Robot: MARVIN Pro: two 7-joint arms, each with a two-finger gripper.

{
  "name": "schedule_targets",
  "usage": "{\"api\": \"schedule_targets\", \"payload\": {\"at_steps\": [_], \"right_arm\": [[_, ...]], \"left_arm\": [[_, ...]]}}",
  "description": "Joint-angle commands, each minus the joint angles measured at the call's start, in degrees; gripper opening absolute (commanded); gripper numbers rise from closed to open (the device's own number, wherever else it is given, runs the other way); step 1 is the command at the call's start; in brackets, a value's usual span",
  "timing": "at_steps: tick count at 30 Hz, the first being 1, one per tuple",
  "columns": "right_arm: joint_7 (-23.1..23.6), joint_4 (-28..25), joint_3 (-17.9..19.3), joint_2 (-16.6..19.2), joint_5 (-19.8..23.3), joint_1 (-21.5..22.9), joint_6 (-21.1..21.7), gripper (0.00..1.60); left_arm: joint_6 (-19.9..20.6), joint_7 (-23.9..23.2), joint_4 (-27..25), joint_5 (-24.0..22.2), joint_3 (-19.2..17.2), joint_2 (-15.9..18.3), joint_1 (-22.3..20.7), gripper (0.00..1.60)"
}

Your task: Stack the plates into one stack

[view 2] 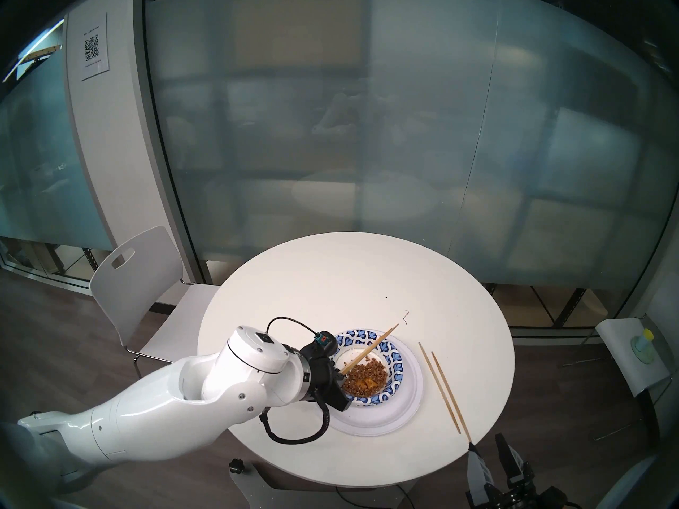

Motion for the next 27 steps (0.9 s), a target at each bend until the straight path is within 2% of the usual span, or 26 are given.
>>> {"api": "schedule_targets", "payload": {"at_steps": [1, 8, 11, 27], "right_arm": [[0.89, -0.54, -0.13, -0.75, 0.76, -0.59, -0.69, 1.60], [1.27, -0.50, -0.15, -1.03, 0.94, -1.00, -0.75, 1.60], [1.60, -0.27, -0.11, -1.23, 1.17, -1.15, -0.88, 1.60], [2.34, 0.47, 0.11, -1.45, 2.01, -1.02, -0.86, 1.60]], "left_arm": [[-0.09, 1.98, -0.45, -0.60, 0.17, -2.12, -1.67, 0.00], [-0.09, 3.15, 0.34, -0.94, 1.25, -2.77, -2.82, 0.03], [-0.09, 3.89, 0.88, -1.07, 1.69, -3.21, -3.54, 0.31], [-0.09, 5.29, 2.16, -2.30, 3.44, -3.83, -5.28, 0.42]]}}
